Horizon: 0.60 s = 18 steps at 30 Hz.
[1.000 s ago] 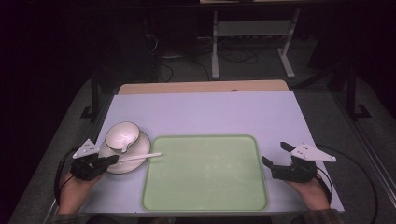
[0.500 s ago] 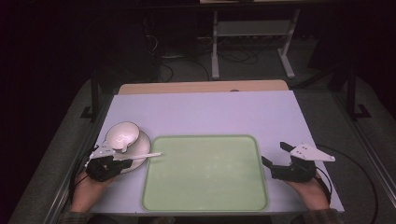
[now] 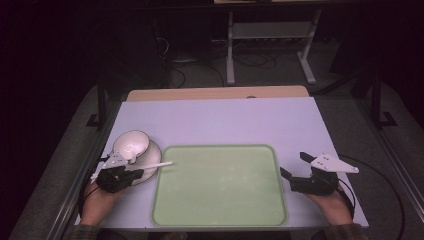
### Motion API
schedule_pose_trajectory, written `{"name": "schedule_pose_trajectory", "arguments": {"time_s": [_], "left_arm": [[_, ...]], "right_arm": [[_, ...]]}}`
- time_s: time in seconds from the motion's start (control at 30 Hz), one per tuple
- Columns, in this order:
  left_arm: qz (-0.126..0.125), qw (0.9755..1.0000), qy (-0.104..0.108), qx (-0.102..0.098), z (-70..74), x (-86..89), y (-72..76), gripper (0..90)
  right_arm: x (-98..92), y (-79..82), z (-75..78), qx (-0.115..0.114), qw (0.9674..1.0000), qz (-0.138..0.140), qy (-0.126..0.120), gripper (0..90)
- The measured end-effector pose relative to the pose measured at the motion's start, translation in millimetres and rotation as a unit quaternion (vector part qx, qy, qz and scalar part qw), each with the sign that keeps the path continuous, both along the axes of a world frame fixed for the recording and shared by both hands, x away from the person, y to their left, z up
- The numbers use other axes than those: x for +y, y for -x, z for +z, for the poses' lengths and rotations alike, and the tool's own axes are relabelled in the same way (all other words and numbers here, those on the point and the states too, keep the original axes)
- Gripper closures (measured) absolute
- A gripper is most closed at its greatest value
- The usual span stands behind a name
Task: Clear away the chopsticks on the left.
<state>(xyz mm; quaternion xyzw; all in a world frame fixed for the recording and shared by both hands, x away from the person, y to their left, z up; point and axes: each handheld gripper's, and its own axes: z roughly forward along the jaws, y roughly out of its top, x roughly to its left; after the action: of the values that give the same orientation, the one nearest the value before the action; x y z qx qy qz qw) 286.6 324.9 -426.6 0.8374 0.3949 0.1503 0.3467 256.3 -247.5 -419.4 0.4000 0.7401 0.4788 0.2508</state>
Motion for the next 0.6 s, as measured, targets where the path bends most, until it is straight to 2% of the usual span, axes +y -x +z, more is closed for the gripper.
{"name": "schedule_pose_trajectory", "arguments": {"time_s": [0.6], "left_arm": [[0.025, 0.9996, -0.008, -0.005, -0.9, 6.2, -3.1, 90.0]], "right_arm": [[-0.3, 0.1, 0.3, 0.0, 1.0, 0.0, 0.0, 12.6]]}}
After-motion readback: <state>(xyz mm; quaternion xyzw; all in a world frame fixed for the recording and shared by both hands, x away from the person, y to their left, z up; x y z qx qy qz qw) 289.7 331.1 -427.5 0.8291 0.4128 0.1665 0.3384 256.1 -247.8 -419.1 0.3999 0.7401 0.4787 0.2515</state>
